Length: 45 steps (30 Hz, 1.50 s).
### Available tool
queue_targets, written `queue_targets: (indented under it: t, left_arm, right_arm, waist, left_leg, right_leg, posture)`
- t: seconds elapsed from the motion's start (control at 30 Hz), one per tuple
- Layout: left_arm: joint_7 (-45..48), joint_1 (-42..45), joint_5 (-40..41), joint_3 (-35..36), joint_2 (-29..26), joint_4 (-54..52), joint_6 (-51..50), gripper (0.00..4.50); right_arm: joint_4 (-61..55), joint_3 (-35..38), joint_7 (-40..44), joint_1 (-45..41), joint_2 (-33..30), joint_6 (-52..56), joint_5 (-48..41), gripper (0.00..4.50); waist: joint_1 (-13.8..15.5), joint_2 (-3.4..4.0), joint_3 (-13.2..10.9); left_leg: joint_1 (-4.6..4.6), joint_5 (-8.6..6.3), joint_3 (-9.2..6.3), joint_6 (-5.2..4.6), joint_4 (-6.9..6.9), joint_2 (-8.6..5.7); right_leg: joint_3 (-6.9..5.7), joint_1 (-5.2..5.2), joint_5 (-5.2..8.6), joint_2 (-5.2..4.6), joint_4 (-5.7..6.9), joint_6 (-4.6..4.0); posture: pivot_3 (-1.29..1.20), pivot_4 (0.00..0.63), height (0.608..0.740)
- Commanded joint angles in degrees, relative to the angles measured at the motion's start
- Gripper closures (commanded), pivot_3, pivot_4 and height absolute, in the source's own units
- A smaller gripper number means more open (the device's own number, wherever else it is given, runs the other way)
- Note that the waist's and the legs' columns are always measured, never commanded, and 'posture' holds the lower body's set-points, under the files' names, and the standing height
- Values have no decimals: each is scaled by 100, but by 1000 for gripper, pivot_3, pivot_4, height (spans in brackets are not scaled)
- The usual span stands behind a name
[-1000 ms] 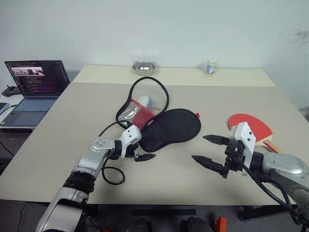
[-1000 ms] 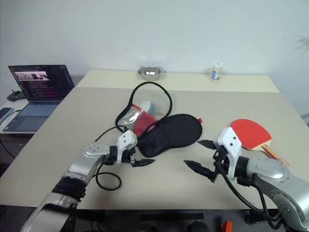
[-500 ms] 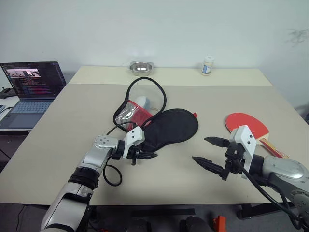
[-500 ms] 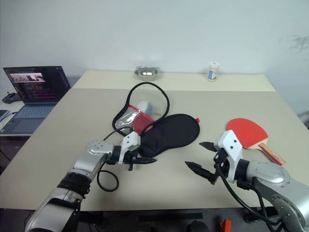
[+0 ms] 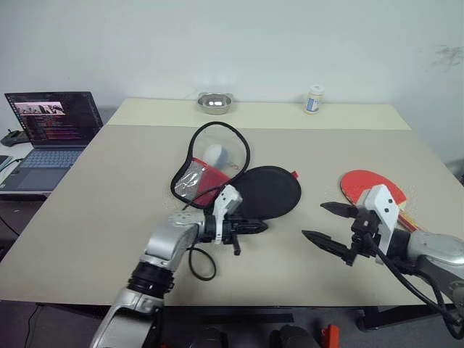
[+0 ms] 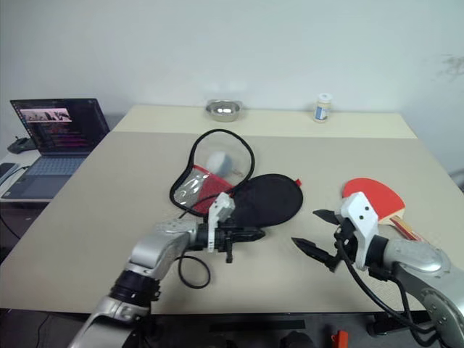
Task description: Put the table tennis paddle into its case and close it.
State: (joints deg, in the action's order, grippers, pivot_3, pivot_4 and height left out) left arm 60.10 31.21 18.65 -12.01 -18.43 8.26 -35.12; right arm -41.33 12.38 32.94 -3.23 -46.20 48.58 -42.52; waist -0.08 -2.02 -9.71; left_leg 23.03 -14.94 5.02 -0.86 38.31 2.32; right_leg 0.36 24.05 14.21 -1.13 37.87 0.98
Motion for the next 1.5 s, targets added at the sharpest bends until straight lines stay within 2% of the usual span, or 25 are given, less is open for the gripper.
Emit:
queue_targets:
  t: [0.03, 0.13, 0.23, 0.47, 0.6, 0.83, 1.07, 1.2, 1.4, 1.5]
  left_arm:
    - [236, 67, -107, -110, -194, -239, 469, 4442]
    - [277, 88, -198, 29, -454, -114, 855, 4442]
    - [259, 54, -424, 153, -789, 186, 1518, 3918]
    - [509, -274, -490, 275, -1203, 495, 2193, 1479]
    - [1187, -409, -588, 55, -1504, 848, 2559, 93]
    - [960, 42, -1131, 58, -1382, 2200, 3499, 93]
    - [974, 185, -1300, -25, -1184, 2513, 3882, 93]
    - [1219, 101, -1238, -94, -1154, 2259, 3764, 966]
    - [1677, -144, -1054, -181, -1275, 1527, 3314, 3159]
    - [1687, -171, -1062, -162, -1309, 1389, 3192, 4107]
  right_arm:
    - [-87, 313, 135, 95, -102, -188, 18, 0]
    - [-125, 391, 179, 235, -101, -200, 4, 0]
    - [-177, 362, 201, 360, -75, -206, -3, 0]
    - [-182, 251, 231, 299, -38, -221, -31, 0]
    - [-163, 123, 233, 190, -7, -230, -16, 0]
    - [-190, 99, 201, 117, -15, -187, -57, 0]
    - [-295, 225, 96, 144, -36, -85, -153, 0]
    - [-356, 276, 4, 161, -50, -27, -233, 0]
    - [-403, 286, -97, 203, -28, -2, -270, 0]
    - [-386, 273, -91, 232, -23, -37, -245, 0]
  waist:
    - [-24, 1, 0]
    - [-36, 1, 0]
    - [-32, 2, 1]
    - [-7, 1, 0]
    - [-9, 1, 0]
    - [0, -1, 3]
    - [-2, 0, 9]
    - [9, 0, 9]
    - [0, -1, 9]
    - [-1, -1, 9]
  left_leg:
    - [-1, 0, 0, 0, -2, 0]
    - [-6, 0, 0, 0, -11, 7]
    - [-10, 1, -1, 1, -12, 11]
    - [-6, 1, 6, 1, -11, 3]
    - [-6, 1, 6, 1, -12, 4]
    - [-7, 1, 3, 1, -6, 5]
    - [-8, 1, 4, 1, -5, 5]
    - [-8, 1, 4, 1, 1, 4]
    - [-7, 1, 4, 1, 0, 5]
    - [-8, 1, 3, 1, 0, 7]
  right_leg:
    - [2, 1, 0, 2, 1, 0]
    - [5, 3, 1, 7, 1, -2]
    - [2, 2, 2, 9, 5, -4]
    - [4, 1, 2, -2, -2, -4]
    - [3, 2, 2, -2, -2, -4]
    - [0, 0, 1, -1, 2, -5]
    - [1, -2, 1, -2, 4, -4]
    - [0, -3, 1, -2, 7, -4]
    - [1, -4, 1, -3, 5, -3]
    - [0, -3, 1, -1, 6, -4]
  posture:
    - [0, 150, 740]
    - [0, 150, 740]
    - [0, 150, 740]
    - [0, 150, 740]
    - [0, 150, 740]
    - [0, 150, 740]
    - [0, 150, 740]
    - [0, 150, 740]
    - [0, 150, 740]
    - [0, 150, 740]
